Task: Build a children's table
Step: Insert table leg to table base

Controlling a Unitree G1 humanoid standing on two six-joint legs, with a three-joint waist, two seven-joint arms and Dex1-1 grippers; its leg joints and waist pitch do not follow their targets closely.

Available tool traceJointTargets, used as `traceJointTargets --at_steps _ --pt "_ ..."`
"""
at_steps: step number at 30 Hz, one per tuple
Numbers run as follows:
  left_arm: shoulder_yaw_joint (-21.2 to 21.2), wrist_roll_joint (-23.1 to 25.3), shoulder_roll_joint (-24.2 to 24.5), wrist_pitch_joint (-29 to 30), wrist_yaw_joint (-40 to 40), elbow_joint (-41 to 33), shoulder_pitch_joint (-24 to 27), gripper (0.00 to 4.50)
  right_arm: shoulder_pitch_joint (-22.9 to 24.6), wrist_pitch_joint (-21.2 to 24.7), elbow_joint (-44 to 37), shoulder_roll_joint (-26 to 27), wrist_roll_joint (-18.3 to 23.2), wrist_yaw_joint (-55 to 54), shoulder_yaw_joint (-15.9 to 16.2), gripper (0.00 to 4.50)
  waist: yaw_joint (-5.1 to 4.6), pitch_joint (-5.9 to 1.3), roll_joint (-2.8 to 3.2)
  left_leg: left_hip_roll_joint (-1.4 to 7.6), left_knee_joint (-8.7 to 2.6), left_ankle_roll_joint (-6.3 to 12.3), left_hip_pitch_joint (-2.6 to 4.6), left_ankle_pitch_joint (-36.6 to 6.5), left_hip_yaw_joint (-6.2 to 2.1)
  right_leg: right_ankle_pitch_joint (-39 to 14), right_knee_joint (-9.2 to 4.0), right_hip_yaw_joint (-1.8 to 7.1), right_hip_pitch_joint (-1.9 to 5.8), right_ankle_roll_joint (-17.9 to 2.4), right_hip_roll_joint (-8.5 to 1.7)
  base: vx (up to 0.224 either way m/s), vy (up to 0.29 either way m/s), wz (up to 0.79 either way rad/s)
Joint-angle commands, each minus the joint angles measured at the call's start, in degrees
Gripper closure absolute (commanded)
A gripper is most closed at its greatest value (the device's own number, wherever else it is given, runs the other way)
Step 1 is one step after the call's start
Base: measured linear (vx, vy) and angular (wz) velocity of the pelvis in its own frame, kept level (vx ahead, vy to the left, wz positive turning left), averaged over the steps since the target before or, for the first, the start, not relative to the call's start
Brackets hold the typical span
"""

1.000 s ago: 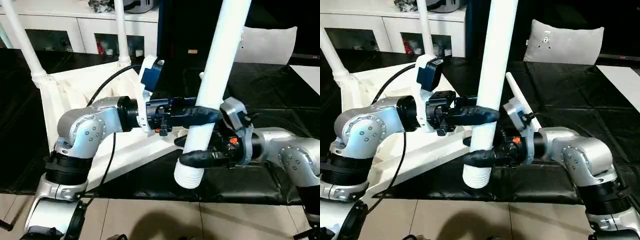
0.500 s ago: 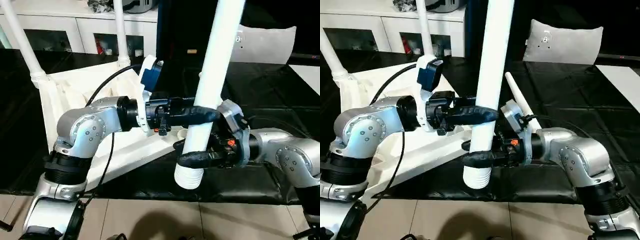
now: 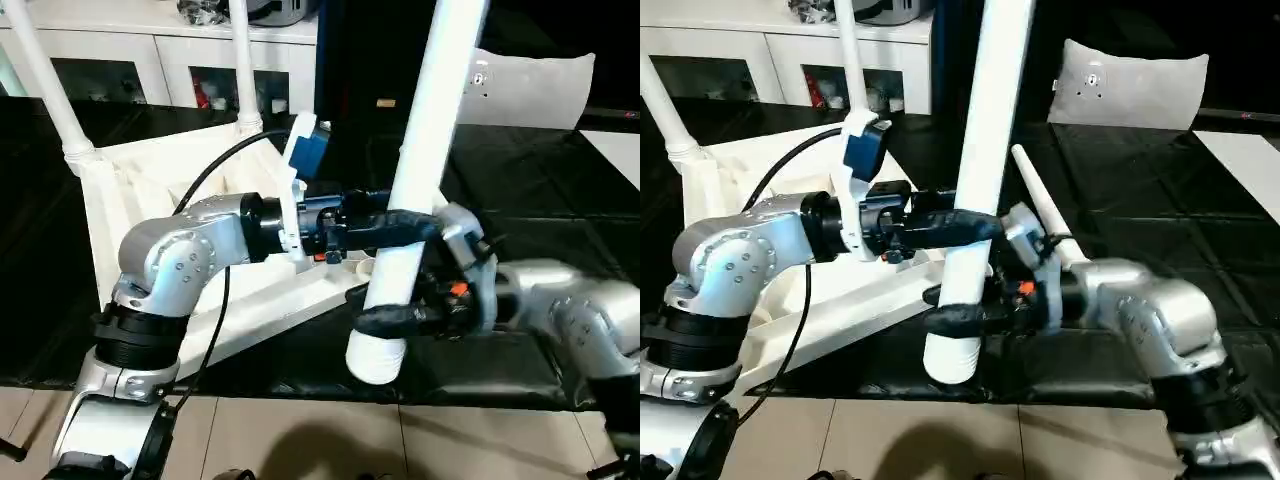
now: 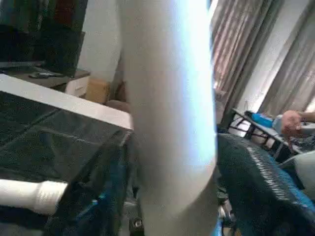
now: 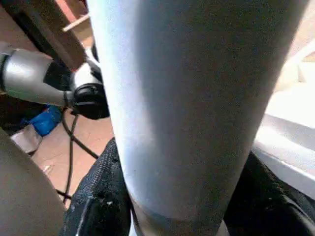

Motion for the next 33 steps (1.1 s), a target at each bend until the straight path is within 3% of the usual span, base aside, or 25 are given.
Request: traceJointTargets --at_steps 1,5,8,9,12,13,14,15,16,20,21,25,27,28,30,32,33 --pt "-0.5 0.8 -1.0 -1.7 0.6 -1.5 0.0 1.31 -0.2 -0.9 0.6 1.1 -0.9 -3.0 -0.5 2.59 -0.15 -4.21 -0.89 0.1 -4.12 1.05 0.35 -12.2 0.35 -31.5 -5.19 0.98 3.3 -3.8 -2.19 0.0 0.0 0.0" --pt "1.0 -0.1 -2.9 -3.7 1.5 -2.8 1.0 0.98 0.6 -0.7 0.4 3.1 0.5 -5.0 -2.0 2.59 -0.26 -4.25 -1.04 0.1 -4.13 1.22 0.39 -12.6 0.35 -31.7 -5.26 0.96 3.41 -3.6 -2.22 0.0 0.0 0.0" --pt "4.1 -3.5 -5.8 -4.2 3.5 -3.4 1.6 0.83 1.4 -1.2 0.2 5.0 1.3 -7.0 -3.5 2.59 -0.23 -4.36 -1.07 0.14 -4.09 1.49 0.29 -12.0 0.44 -30.6 -5.18 0.96 3.45 -4.2 -2.26 0.0 0.0 0.0" --pt "8.1 -8.4 -9.0 -4.0 6.0 -3.4 2.2 0.75 2.6 -2.9 -0.1 8.4 1.7 -11.8 -6.0 2.59 -0.22 -4.25 -0.66 0.18 -4.12 1.49 0.33 -12.1 0.48 -30.4 -5.19 1.03 3.32 -4.6 -2.29 0.0 0.0 0.0" --pt "10.2 -11.3 -11.2 -4.1 7.8 -3.4 3.1 0.68 3.5 -2.5 -0.8 10.7 1.8 -15.5 -7.0 2.59 -0.31 -4.38 -1.03 0.07 -4.12 1.29 0.32 -12.2 0.47 -30.6 -5.27 0.85 3.38 -4.6 -2.17 0.0 0.0 0.0" --pt "10.8 -11.9 -12.2 -4.6 8.6 -3.2 3.5 0.48 4.0 -2.7 -1.3 11.6 1.6 -16.7 -7.2 2.59 -0.4 -4.24 -0.41 0.05 -4.27 1.27 0.37 -12.8 0.35 -30.9 -5.32 0.79 3.32 -4.3 -2.02 0.0 0.0 0.0" --pt "11.1 -12.1 -12.5 -4.7 9.0 -2.9 3.5 0.37 4.2 -2.7 -1.6 11.9 1.7 -17.0 -7.2 2.59 -0.61 -4.18 -0.67 0.0 -4.28 1.27 0.37 -13.6 0.37 -31.5 -5.55 0.72 3.25 -3.6 -1.88 0.0 0.0 0.0" --pt "11.6 -12.2 -13.0 -5.0 9.7 -2.4 3.6 0.31 4.5 -2.7 -2.1 12.4 1.9 -17.6 -7.2 2.59 -0.62 -4.17 -0.39 -0.08 -4.28 1.2 0.45 -14.0 0.35 -31.9 -5.62 0.68 3.27 -3.3 -1.82 0.0 0.0 0.0" --pt "12.0 -12.0 -13.4 -5.5 10.4 -1.7 3.6 0.28 4.9 -2.8 -2.6 12.9 2.1 -18.2 -7.3 2.59 -0.74 -4.11 -0.48 -0.11 -4.27 1.23 0.5 -14.4 0.37 -33.0 -5.98 0.62 3.14 -2.6 -1.85 0.0 0.0 0.0" --pt "14.7 -7.7 -15.0 -10.6 15.8 2.1 2.6 0.01 6.2 -4.4 -4.7 15.4 2.0 -21.5 -8.1 2.59 -1.2 -4.18 -0.37 -0.06 -4.57 0.9 0.42 -15.8 0.01 -33.6 -6.47 0.14 3.37 -1.1 -1.85 0.0 0.0 0.0" --pt "15.7 -5.7 -15.2 -12.8 17.9 3.4 2.1 0.0 6.6 -6.5 -5.1 16.0 0.1 -23.0 -8.0 2.59 -1.4 -4.19 0.08 0.07 -4.78 0.78 0.43 -16.1 -0.11 -32.4 -6.58 0.13 3.36 -0.9 -1.81 0.0 0.0 0.0" --pt "16.6 0.8 -13.1 -16.2 24.5 7.3 0.8 0.0 6.8 -11.9 -4.8 17.9 -6.0 -30.2 -8.4 2.59 -2.08 -4.2 -0.09 -0.09 -4.87 0.64 0.43 -16.4 -0.21 -32.1 -6.39 0.13 3.58 -0.8 -2.0 0.0 0.0 0.0" --pt "16.4 4.4 -11.1 -16.1 28.8 10.1 0.2 0.0 6.4 -14.3 -4.0 18.4 -9.5 -33.4 -7.7 2.59 -2.22 -4.21 -0.06 -0.15 -4.82 0.44 0.52 -15.9 -0.17 -31.7 -6.14 0.35 3.31 -0.7 -1.91 0.0 0.0 0.0" --pt "15.9 7.6 -9.6 -16.2 32.4 12.4 -0.4 0.0 6.3 -16.3 -3.6 18.6 -12.1 -35.1 -6.7 2.59 -2.32 -4.23 -0.48 -0.28 -4.71 0.44 0.59 -15.8 -0.02 -31.9 -6.26 0.36 3.17 -0.3 -1.77 0.0 0.0 0.0" --pt "15.1 10.1 -8.5 -16.6 34.3 14.1 -0.8 0.0 6.2 -17.4 -3.3 18.9 -13.9 -36.5 -6.0 2.59 -2.35 -4.24 -0.18 -0.32 -4.79 0.26 0.6 -15.4 -0.14 -31.9 -6.17 0.33 3.36 0.4 -1.87 0.0 0.0 0.0" --pt "11.6 13.4 -7.1 -16.7 33.2 14.8 -1.2 0.0 6.2 -18.7 -3.3 19.4 -16.2 -37.8 -4.3 2.59 -2.14 -4.43 -0.17 -0.04 -4.91 0.54 0.57 -13.7 -0.18 -29.0 -5.78 0.63 3.38 -0.9 -2.09 0.0 0.0 0.0" --pt "10.2 14.2 -6.8 -16.4 32.1 14.5 -1.3 0.0 6.2 -19.2 -3.2 19.5 -17.1 -38.3 -3.7 2.59 -2.06 -4.54 -0.04 0.23 -5.02 0.65 0.53 -12.5 -0.21 -25.9 -5.27 0.88 3.49 -2.6 -2.17 0.0 0.0 0.0"
